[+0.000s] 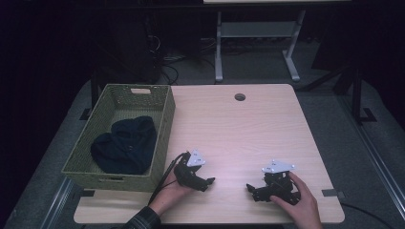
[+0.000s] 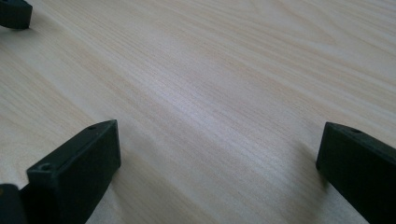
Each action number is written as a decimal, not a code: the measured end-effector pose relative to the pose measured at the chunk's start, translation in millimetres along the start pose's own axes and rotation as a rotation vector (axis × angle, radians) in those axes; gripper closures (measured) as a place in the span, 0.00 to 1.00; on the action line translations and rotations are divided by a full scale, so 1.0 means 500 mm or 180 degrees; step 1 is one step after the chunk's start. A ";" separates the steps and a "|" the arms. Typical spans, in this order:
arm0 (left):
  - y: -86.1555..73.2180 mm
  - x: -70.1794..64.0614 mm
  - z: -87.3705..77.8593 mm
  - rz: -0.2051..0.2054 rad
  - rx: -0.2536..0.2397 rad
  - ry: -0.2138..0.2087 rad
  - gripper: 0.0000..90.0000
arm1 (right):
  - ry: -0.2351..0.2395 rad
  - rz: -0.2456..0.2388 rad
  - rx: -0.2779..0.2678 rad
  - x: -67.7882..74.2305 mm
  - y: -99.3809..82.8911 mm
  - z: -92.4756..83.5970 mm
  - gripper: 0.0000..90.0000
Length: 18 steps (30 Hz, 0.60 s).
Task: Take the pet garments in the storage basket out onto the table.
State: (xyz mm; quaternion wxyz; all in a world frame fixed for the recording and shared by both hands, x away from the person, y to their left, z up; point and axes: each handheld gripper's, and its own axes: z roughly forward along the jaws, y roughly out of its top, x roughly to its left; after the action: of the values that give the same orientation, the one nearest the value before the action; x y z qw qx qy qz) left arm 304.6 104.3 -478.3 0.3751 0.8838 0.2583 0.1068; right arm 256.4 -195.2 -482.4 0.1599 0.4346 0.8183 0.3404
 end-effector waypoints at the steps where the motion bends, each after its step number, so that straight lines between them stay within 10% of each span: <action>1: 0.000 0.000 0.000 0.0000 0.0000 0.0000 0.14 | 0.0007 0.0009 0.0002 0.000 0.000 0.000 0.00; 18: 0.002 0.001 -0.003 -0.0011 0.0057 0.0015 0.15 | 0.0006 0.0003 0.0003 0.000 0.000 0.000 0.00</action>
State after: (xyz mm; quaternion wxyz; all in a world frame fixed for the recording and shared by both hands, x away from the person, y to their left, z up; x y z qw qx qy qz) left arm 304.9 104.9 -476.3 0.3668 0.8864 0.2617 0.1059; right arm 256.4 -195.2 -482.4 0.1587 0.4348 0.8184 0.3406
